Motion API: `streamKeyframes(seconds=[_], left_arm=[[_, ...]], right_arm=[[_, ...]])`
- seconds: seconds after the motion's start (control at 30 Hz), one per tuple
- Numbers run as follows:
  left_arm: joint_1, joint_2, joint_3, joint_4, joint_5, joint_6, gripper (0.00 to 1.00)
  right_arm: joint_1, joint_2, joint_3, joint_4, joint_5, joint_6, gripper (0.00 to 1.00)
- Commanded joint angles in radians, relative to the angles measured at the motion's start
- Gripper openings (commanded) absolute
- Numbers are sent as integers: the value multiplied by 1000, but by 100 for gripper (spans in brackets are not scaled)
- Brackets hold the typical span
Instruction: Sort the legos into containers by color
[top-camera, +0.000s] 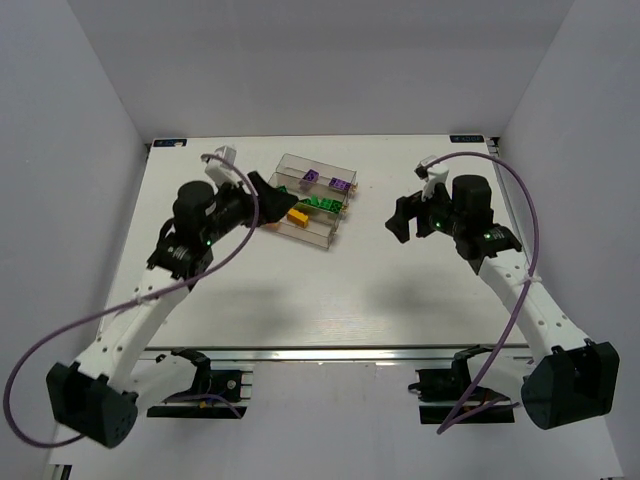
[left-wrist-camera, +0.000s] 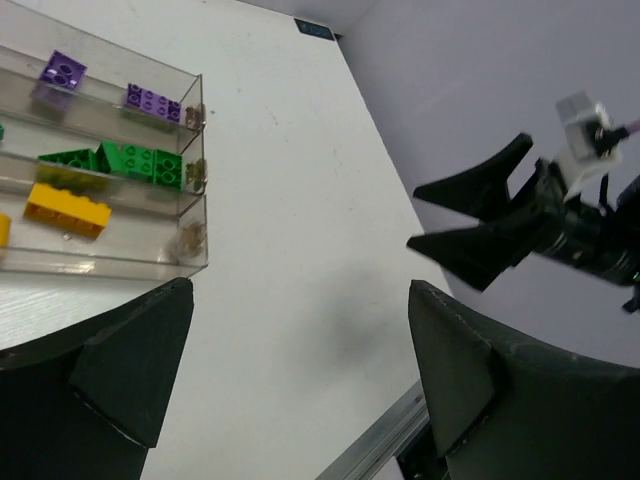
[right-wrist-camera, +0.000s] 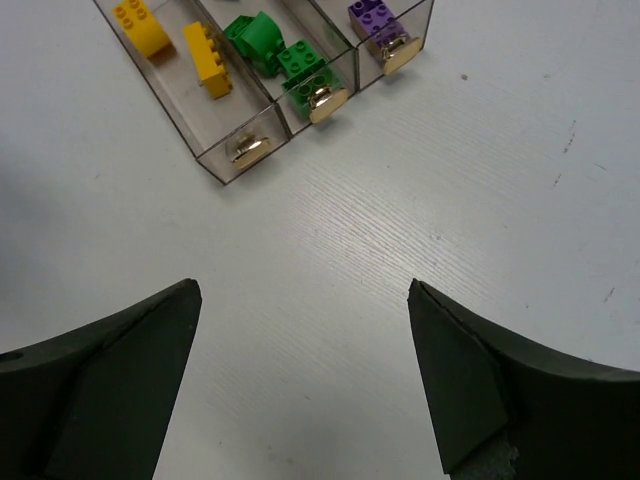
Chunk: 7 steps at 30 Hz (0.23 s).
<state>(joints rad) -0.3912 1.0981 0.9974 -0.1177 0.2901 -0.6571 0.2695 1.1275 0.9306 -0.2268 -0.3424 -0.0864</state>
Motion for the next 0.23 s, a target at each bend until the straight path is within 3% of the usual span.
streamKeyframes(seconds=[0.0, 0.2], left_arm=[[3, -99, -117, 9, -23, 83, 98], [3, -144, -121, -60, -40, 129, 98]], right_arm=[[-4, 34, 77, -71, 60, 25, 89], [-4, 75, 105, -88, 95, 31, 90]])
